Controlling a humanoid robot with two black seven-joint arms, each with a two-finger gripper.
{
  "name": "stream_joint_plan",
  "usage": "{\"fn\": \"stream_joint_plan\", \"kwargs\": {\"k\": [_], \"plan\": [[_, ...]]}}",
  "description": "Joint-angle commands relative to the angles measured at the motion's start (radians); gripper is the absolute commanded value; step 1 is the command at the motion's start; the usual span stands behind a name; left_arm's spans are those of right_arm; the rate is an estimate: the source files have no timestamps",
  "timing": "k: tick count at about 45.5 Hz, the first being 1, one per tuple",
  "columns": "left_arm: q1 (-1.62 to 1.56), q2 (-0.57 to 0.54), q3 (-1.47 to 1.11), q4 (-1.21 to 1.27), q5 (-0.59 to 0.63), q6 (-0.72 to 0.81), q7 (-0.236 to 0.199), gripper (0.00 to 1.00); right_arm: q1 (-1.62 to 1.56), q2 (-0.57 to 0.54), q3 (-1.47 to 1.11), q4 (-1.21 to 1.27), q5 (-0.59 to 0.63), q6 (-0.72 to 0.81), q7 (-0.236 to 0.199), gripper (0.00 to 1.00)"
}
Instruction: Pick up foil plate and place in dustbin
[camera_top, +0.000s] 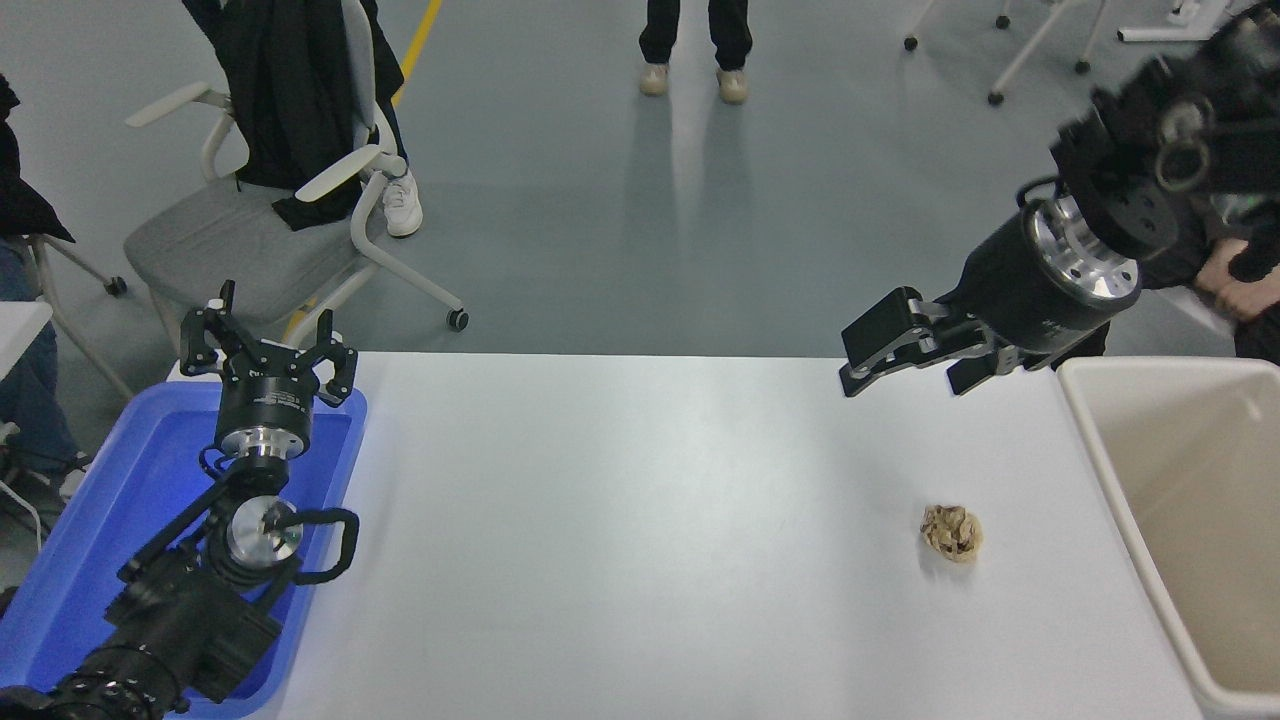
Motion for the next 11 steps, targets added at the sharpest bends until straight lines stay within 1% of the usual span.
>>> {"fn": "stream_joint_plan", "kwargs": {"k": [1, 4, 11], "plan": [[0.001, 0.000, 0.000, 0.000, 0.000, 0.000, -0.001, 0.99, 0.051, 0.165, -0.007, -0.004, 0.128, 0.016, -0.001, 1.00], [-0.001, 0.000, 0.000, 0.000, 0.000, 0.000, -0.001, 0.99, 0.050, 0.179, -0.010, -0.010, 0.145, 0.014, -0.001, 1.00], [-0.001, 0.000, 0.000, 0.000, 0.000, 0.000, -0.001, 0.99, 0.044, 0.180, -0.066, -0.016, 0.140, 0.009, 0.002, 1.00]]}}
